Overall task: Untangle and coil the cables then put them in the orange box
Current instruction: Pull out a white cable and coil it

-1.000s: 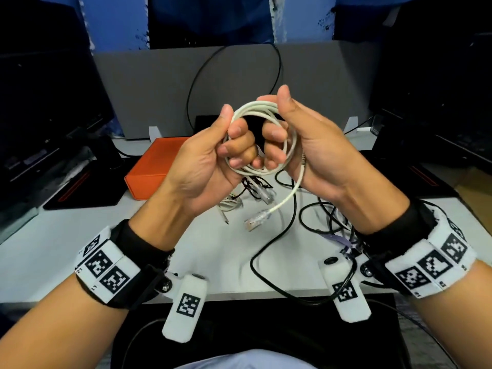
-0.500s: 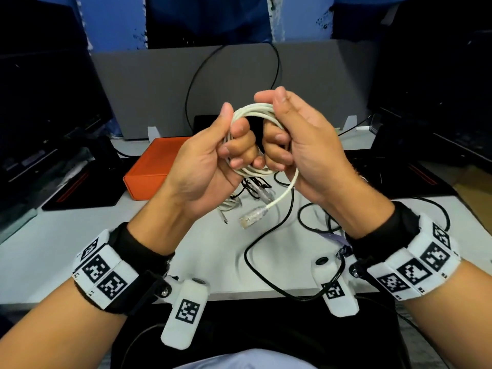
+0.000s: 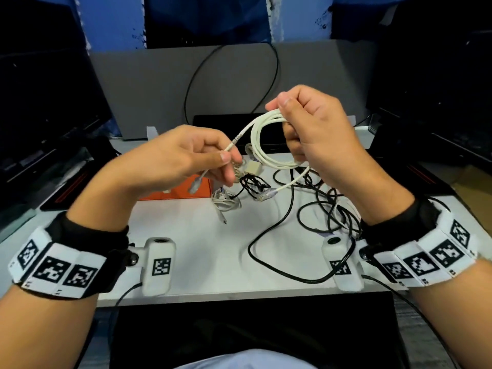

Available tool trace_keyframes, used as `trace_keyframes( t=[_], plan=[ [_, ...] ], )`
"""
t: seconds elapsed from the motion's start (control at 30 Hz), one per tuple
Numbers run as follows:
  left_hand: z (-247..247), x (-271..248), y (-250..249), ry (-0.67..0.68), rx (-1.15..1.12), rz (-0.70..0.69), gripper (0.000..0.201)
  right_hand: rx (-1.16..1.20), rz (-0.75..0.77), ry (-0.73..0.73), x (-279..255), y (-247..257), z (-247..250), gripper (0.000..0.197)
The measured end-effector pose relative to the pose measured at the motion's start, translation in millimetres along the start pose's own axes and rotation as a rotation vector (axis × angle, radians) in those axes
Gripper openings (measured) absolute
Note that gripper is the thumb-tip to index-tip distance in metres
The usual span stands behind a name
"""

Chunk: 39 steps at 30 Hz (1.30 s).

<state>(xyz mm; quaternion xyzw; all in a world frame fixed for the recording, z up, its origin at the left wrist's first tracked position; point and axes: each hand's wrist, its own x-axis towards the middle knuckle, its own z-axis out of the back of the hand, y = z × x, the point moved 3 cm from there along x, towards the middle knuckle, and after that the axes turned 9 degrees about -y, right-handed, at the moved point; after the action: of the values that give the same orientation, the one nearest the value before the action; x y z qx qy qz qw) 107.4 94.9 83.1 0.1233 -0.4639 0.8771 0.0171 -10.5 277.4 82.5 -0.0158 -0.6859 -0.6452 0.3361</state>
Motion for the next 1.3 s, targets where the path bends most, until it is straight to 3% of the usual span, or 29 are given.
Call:
trace_keyframes(
  t=[0.27, 0.4, 0.57, 0.97, 1.1, 1.17, 1.3],
  plan=[
    [3.4, 0.8, -4.0, -0.05, -0.131, -0.046, 0.015, 0.0, 0.004, 0.007, -1.1, -2.2, -3.2, 0.026],
    [1.6, 3.9, -10.8, -0.176, -0.47, -0.127, 0.012, -0.001, 0.025, 0.016, -3.6, -0.5, -5.5, 0.024],
    [-6.5, 4.3, -18.0, -0.326, -0.538, -0.216, 0.01, 0.023, 0.026, 0.023, -7.0, 3.1, -10.4, 0.019],
    [-13.8, -1.4, -24.8, -0.531, -0.129, -0.428, 0.012, -0.135, 0.145, -0.073, -2.8, 9.4, -0.2, 0.018],
    [-18.6, -6.5, -30.5, -0.604, 0.073, -0.506, 0.009, -0.296, 0.271, -0.159, -5.3, 17.9, 0.3, 0.018],
    [-22.4, -7.7, -33.8, -0.606, 0.127, -0.528, 0.009, -0.228, 0.27, -0.149, -6.7, 21.5, 0.1, 0.017],
    [-38.5, -8.0, -33.9, -0.62, 0.3, -0.581, 0.006, 0.21, -0.009, 0.019, -10.9, 17.2, -7.1, 0.019]
  ],
)
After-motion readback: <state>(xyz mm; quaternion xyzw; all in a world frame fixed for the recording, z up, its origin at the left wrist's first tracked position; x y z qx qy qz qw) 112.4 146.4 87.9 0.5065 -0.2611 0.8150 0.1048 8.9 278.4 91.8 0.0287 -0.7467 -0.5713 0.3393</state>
